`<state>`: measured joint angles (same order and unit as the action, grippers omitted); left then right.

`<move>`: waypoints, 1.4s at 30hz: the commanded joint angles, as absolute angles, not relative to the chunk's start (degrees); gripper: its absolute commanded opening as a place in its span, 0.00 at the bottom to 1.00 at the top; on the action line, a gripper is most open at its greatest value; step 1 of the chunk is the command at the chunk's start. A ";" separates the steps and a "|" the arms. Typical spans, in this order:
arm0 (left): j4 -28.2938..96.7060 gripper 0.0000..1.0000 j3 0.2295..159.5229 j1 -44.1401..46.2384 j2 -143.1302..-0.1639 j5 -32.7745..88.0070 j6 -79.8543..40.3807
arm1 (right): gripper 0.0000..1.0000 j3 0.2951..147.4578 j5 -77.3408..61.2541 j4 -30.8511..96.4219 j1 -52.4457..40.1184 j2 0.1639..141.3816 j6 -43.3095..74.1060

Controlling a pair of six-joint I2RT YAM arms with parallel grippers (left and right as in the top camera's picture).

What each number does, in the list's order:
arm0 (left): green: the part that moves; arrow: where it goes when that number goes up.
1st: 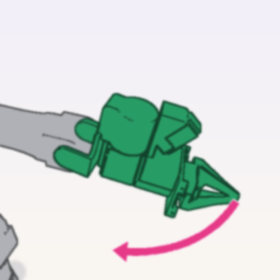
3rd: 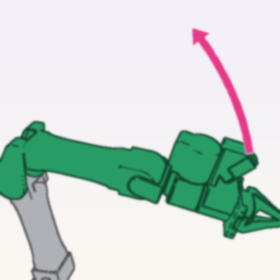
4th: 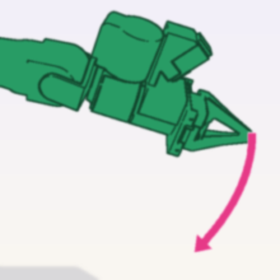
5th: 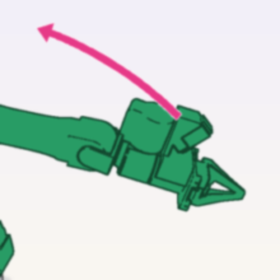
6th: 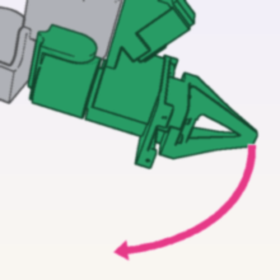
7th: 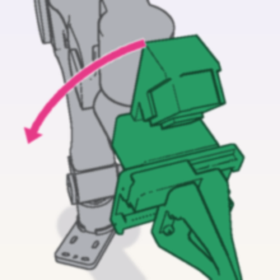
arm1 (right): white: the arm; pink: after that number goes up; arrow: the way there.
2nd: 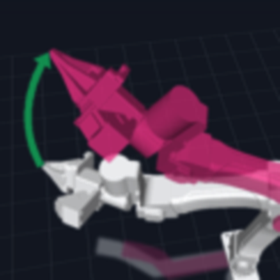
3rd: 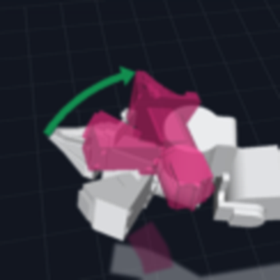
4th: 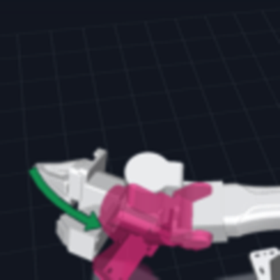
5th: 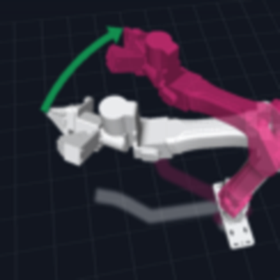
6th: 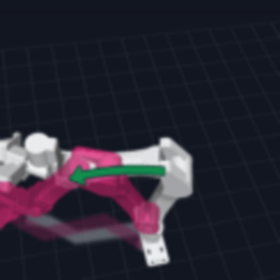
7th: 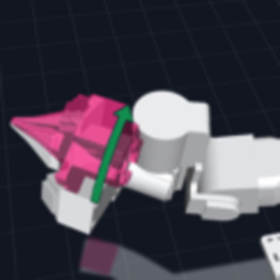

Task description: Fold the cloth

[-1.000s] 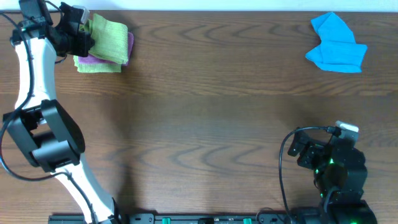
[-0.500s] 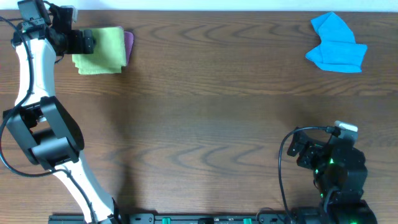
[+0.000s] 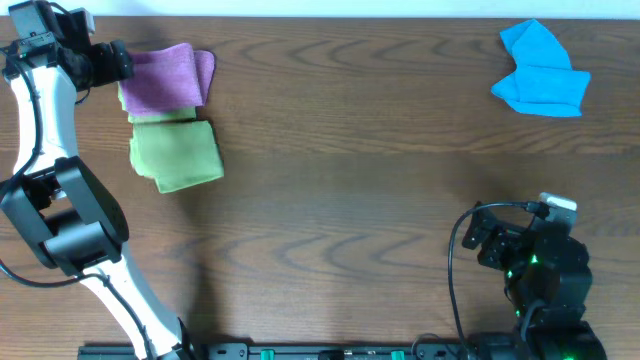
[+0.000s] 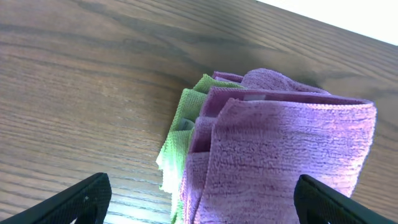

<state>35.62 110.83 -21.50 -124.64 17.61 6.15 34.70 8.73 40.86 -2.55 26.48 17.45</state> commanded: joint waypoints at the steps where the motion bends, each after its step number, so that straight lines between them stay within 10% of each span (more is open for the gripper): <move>1: 36.05 0.95 112.31 -21.47 -121.62 18.06 5.08 | 0.99 34.81 8.54 40.73 -3.03 26.20 18.22; 30: 63.70 0.95 110.72 -30.87 -107.31 36.12 5.87 | 0.99 34.81 8.56 40.97 -3.03 26.20 18.20; 42: 44.75 0.95 73.93 -31.48 -84.18 35.18 4.91 | 0.99 34.81 8.56 42.68 -3.03 26.20 18.20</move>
